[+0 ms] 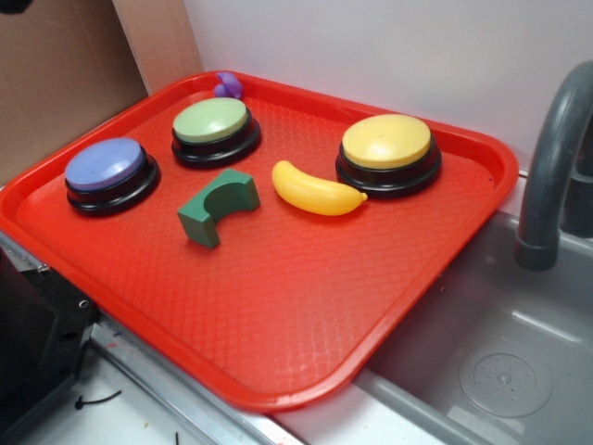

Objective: Push the green button.

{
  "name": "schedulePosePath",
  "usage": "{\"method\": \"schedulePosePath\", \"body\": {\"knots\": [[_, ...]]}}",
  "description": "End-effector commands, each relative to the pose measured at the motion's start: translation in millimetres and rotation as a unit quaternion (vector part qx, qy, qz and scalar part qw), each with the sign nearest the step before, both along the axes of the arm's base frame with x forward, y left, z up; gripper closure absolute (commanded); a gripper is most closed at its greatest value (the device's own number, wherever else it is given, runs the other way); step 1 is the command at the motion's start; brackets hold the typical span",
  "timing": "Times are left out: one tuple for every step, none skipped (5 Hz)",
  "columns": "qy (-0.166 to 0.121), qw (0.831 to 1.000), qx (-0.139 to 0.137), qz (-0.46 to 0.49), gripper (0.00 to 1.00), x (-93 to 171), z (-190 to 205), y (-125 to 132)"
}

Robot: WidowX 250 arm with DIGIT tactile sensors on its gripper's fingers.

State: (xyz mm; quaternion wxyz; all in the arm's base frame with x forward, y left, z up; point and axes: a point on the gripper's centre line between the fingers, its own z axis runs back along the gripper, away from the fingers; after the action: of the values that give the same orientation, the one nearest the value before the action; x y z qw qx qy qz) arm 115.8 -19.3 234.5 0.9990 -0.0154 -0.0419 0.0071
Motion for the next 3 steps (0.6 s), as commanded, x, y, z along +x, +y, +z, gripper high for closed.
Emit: {"method": "schedulePosePath", "body": {"knots": [[0.000,1.000,0.000,0.000,0.00,0,0,0],[-0.009,0.996,0.006,0.083,0.00,44,-28,43],[-0.062,0.987,-0.008,0.146,0.00,74,-37,67]]}}
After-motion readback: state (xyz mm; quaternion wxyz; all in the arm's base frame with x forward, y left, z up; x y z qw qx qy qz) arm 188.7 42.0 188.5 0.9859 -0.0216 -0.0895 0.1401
